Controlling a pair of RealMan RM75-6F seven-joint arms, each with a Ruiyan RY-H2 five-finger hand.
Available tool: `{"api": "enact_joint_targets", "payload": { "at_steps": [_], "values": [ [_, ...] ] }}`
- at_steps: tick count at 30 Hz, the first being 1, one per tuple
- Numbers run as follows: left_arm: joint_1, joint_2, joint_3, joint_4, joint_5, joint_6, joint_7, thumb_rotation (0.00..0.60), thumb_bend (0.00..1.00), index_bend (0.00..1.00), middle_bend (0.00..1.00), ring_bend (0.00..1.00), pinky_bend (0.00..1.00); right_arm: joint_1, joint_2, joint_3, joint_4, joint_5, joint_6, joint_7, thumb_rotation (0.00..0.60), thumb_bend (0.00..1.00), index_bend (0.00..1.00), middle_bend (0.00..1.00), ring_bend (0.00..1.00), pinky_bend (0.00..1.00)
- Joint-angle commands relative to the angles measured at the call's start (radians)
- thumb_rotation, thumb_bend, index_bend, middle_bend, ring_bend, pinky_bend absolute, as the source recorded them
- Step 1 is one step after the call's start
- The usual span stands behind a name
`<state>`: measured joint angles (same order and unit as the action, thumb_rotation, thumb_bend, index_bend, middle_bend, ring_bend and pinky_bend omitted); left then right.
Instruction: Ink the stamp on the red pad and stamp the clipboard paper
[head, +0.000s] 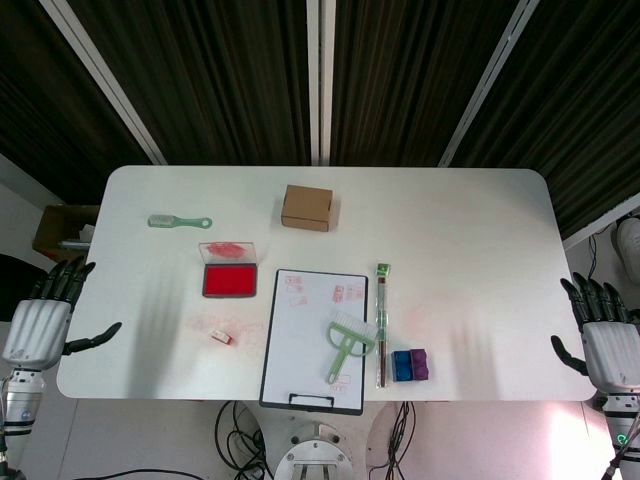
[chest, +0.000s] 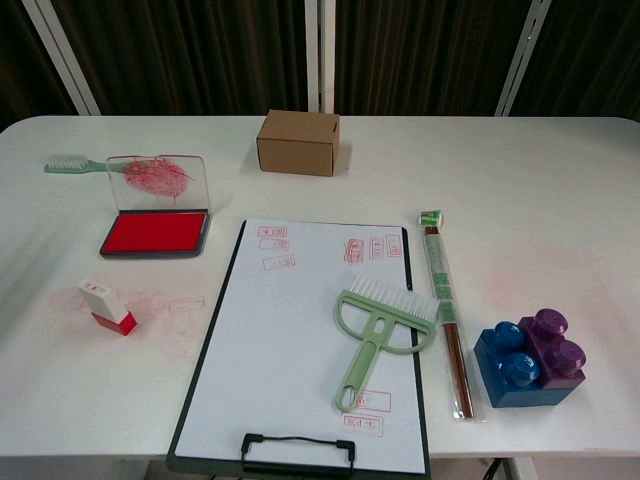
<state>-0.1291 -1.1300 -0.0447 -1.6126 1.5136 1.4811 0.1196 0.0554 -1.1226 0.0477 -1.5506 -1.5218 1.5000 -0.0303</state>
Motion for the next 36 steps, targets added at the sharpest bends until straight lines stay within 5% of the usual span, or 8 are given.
{"api": "enact_joint_targets", "payload": {
  "at_steps": [1, 17, 20, 21, 23, 25, 30, 36],
  "values": [
    [-0.002, -0.002, -0.002, 0.004, -0.001, -0.002, -0.001, 0.12, 0.11, 0.08, 0.06, 0.06, 0.18, 0.001, -0.003, 0.003, 0.002, 0.007, -0.006, 0.002, 0.6, 0.22, 0.0, 0.0, 0.0, 0.0],
    [-0.007, 0.012, 0.01, -0.023, 0.035, 0.002, 0.002, 0.132, 0.11, 0.08, 0.06, 0.06, 0.18, -0.003, 0.004, 0.003, -0.01, -0.005, 0.01, 0.009, 0.6, 0.22, 0.0, 0.0, 0.0, 0.0],
    [-0.009, 0.008, 0.017, -0.023, 0.049, -0.002, -0.002, 0.194, 0.12, 0.08, 0.06, 0.06, 0.19, -0.003, 0.004, 0.004, -0.009, 0.0, 0.007, 0.012, 0.6, 0.22, 0.0, 0.0, 0.0, 0.0],
    [-0.011, 0.007, 0.022, -0.023, 0.056, -0.006, -0.005, 0.265, 0.12, 0.08, 0.06, 0.07, 0.19, -0.003, 0.004, 0.004, -0.008, 0.001, 0.007, 0.013, 0.6, 0.22, 0.0, 0.0, 0.0, 0.0],
    [-0.018, -0.002, 0.03, -0.01, 0.087, -0.005, -0.008, 0.477, 0.13, 0.1, 0.08, 0.15, 0.3, -0.002, 0.003, 0.006, -0.005, 0.003, 0.005, 0.014, 0.6, 0.22, 0.0, 0.0, 0.0, 0.0],
    [-0.03, -0.023, 0.042, 0.017, 0.131, -0.006, -0.008, 0.595, 0.15, 0.14, 0.13, 0.33, 0.51, 0.001, 0.002, 0.008, -0.004, 0.005, 0.001, 0.017, 0.6, 0.22, 0.0, 0.0, 0.0, 0.0],
    [-0.088, -0.067, 0.078, 0.054, 0.22, -0.079, -0.027, 0.6, 0.17, 0.24, 0.32, 0.78, 0.85, 0.006, 0.003, 0.007, -0.007, 0.002, -0.007, 0.012, 0.6, 0.22, 0.0, 0.0, 0.0, 0.0],
    [-0.164, -0.139, 0.083, 0.104, 0.247, -0.186, -0.002, 0.6, 0.17, 0.28, 0.29, 0.88, 0.91, 0.003, 0.004, 0.004, -0.013, 0.001, -0.004, 0.007, 0.6, 0.22, 0.0, 0.0, 0.0, 0.0]
  ]
}}
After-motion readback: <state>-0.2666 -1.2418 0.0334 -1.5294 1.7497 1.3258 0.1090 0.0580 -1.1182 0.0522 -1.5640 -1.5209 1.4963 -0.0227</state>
